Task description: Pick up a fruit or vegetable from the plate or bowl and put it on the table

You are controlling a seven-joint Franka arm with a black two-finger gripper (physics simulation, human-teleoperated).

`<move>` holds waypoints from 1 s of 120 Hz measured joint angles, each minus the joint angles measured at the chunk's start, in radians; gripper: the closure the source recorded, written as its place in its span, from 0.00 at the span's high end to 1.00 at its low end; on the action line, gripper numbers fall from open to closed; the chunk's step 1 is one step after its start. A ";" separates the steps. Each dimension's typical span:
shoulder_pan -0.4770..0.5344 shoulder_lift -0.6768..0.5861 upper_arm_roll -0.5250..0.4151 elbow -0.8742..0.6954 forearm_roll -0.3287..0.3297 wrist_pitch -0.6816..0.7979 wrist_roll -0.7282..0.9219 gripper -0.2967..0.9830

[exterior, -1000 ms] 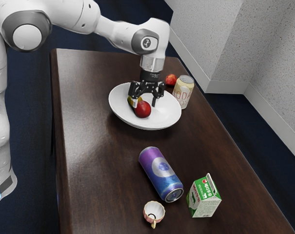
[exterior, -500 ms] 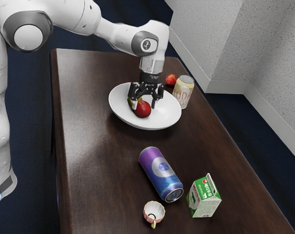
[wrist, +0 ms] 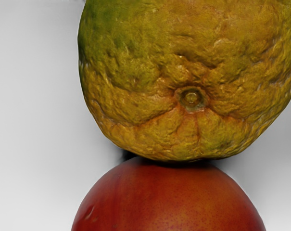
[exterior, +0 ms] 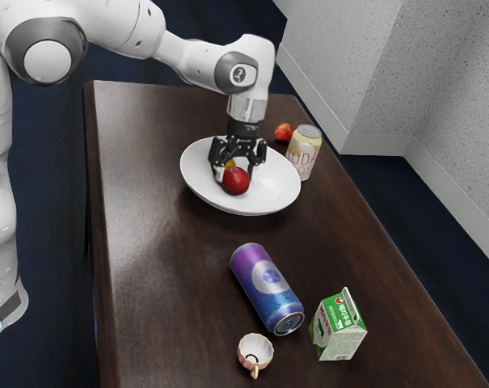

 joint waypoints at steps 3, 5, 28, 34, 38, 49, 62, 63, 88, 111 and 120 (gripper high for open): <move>0.001 0.000 0.001 0.000 0.000 0.000 0.000 0.77; 0.001 0.000 0.002 0.000 0.000 0.000 0.000 0.77; -0.002 0.003 0.001 -0.001 -0.002 0.005 0.000 0.77; -0.005 0.004 0.001 -0.002 -0.003 0.007 0.000 0.77; -0.006 0.004 0.001 -0.003 -0.004 0.009 0.001 0.77; -0.008 0.005 0.001 -0.010 -0.008 0.015 0.001 0.77; -0.007 0.005 0.001 -0.021 -0.013 0.024 0.001 0.77; -0.007 0.005 0.001 -0.021 -0.013 0.024 0.001 0.77; -0.016 0.003 0.002 -0.022 -0.009 0.032 -0.004 0.53; -0.023 -0.013 0.000 -0.003 0.006 0.032 -0.010 0.47; -0.026 -0.028 -0.004 0.042 0.036 0.030 -0.012 0.47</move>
